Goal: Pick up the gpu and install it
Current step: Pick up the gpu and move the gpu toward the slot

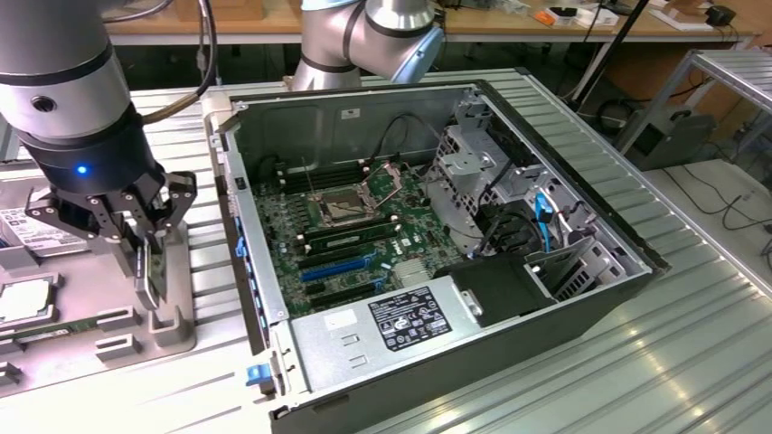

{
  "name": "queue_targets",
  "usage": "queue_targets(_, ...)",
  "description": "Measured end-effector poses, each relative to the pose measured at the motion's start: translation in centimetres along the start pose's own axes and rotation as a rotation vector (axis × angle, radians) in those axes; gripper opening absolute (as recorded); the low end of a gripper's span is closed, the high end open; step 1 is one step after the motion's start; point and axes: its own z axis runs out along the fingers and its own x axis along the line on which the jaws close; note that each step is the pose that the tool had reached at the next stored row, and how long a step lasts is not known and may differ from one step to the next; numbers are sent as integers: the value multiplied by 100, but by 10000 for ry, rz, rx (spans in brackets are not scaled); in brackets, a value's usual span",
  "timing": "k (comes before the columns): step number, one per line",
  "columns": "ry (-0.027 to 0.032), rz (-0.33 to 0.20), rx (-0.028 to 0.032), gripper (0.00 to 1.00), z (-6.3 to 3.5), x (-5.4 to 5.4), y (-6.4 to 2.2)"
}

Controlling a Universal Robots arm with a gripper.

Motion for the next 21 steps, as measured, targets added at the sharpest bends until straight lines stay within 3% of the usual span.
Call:
queue_targets(14,-1,-1,20,27,-134,-1,32)
queue_targets(21,-6,-2,91,27,-240,0,76)
